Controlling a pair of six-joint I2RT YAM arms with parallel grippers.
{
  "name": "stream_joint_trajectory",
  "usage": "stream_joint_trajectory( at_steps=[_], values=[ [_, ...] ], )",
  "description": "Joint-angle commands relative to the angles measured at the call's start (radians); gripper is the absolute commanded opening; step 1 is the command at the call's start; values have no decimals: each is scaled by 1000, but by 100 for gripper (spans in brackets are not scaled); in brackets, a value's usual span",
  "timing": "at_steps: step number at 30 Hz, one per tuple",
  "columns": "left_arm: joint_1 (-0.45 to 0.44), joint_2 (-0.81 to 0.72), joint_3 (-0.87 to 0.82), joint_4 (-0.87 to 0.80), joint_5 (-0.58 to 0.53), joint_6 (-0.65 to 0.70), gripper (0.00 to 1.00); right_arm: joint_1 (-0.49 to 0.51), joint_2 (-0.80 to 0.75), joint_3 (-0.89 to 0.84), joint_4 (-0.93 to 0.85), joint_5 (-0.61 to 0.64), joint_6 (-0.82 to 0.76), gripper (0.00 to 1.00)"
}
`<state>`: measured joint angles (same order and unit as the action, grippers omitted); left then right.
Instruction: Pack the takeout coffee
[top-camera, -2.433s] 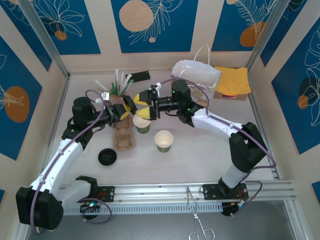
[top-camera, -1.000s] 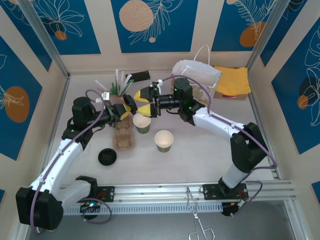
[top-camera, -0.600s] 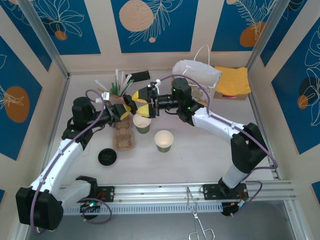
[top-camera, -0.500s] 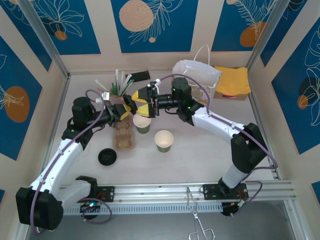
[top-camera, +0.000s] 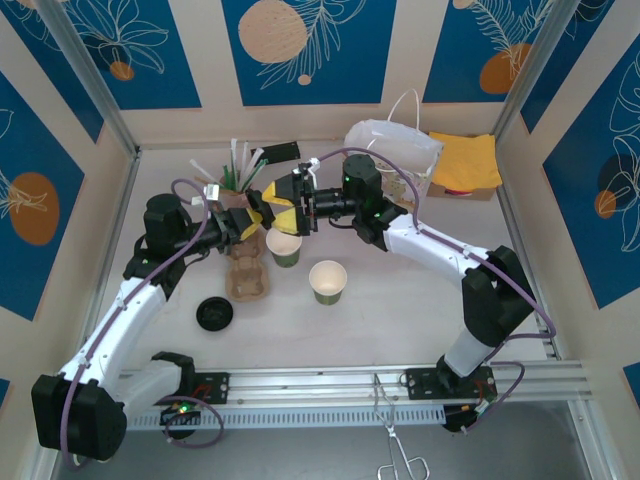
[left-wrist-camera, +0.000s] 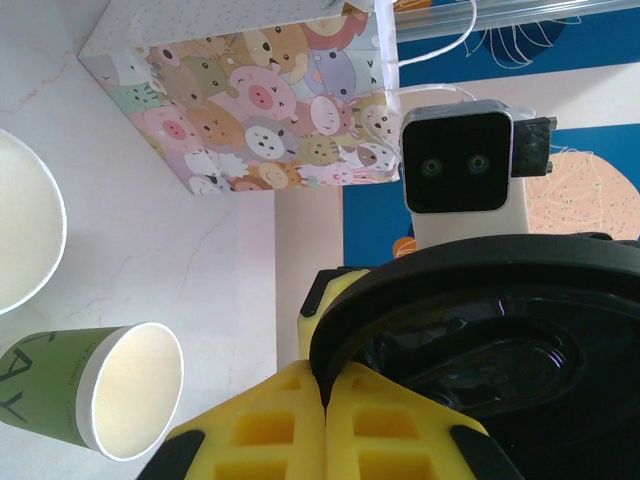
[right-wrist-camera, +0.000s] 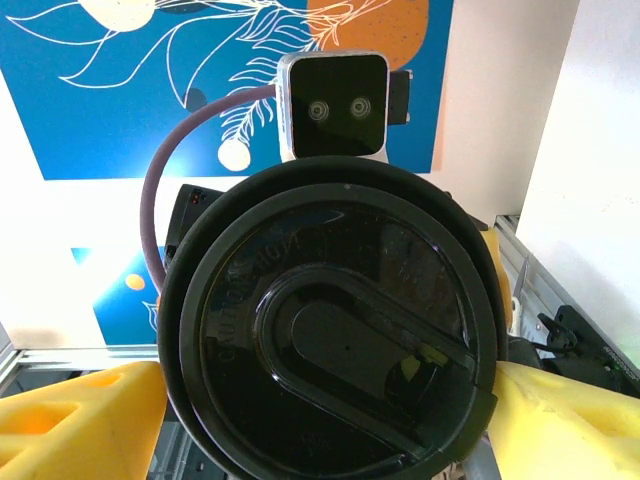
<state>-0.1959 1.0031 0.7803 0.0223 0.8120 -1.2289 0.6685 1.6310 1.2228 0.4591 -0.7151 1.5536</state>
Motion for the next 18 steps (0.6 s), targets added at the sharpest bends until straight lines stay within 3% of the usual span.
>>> stream_joint_trajectory(
  at_steps=[1, 18],
  values=[
    [14, -6, -3, 11, 32, 13, 1, 12, 6, 38, 14, -21, -1, 83],
    [14, -4, -5, 11, 33, 15, 2, 6, 15, 37, 25, -20, 8, 74]
  ],
)
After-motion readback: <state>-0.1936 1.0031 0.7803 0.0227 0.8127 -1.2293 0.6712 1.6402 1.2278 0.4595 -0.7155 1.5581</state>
